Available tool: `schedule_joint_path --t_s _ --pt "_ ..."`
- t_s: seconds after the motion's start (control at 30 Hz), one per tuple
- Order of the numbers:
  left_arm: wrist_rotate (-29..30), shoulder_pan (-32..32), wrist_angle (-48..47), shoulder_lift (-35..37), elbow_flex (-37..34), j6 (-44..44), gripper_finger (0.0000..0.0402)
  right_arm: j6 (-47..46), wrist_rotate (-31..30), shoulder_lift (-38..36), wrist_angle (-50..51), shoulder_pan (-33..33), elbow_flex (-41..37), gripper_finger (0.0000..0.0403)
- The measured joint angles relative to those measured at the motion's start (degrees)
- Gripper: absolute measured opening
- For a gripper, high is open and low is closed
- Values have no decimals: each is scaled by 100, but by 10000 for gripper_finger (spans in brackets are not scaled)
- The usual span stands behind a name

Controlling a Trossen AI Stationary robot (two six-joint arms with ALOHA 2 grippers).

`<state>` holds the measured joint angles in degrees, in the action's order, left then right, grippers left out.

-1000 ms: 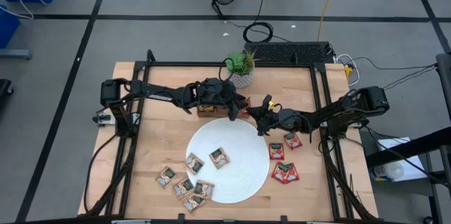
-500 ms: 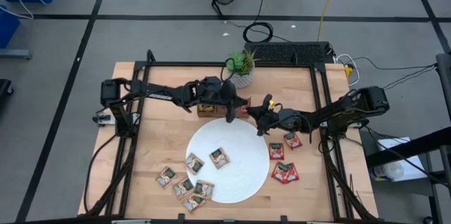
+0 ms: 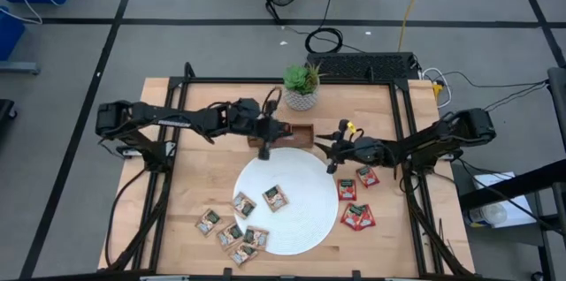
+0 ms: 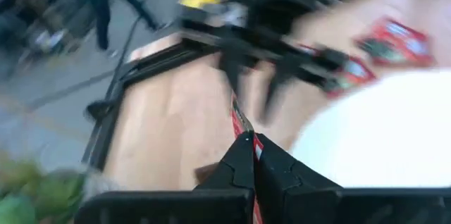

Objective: Pick & Place Tea
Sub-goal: Put the strawberry tea bag into the wooden organizer

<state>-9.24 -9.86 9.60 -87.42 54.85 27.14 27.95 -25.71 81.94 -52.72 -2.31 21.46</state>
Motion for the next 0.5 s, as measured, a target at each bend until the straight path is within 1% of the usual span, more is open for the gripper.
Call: schedule_joint_path --t_s 0.07,0.2,0.27,0.33,0.37,0.43,0.5 --pt "-289 -115 433 31 -453 126 1 -16 -3 -213 -110 0 -58 102" --pt "-815 -468 2017 11 -1385 68 1 -29 4 -510 -17 -2 -203 98" --pt "-939 -648 2665 -1 -1724 106 1 -31 14 -646 -99 -2 -223 95" --pt "-1053 -874 2949 -34 -1971 105 1 -31 17 -723 -44 -4 -265 93" --pt "-1235 -994 2999 -37 -2055 92 1 -31 22 -733 -26 -4 -272 92" --pt "-1594 -1169 3121 -40 -2116 85 1 -30 22 -739 -65 -4 -269 91" --pt "-1695 -1271 3157 -94 -2170 83 1 -23 22 -739 -70 -4 -269 91"
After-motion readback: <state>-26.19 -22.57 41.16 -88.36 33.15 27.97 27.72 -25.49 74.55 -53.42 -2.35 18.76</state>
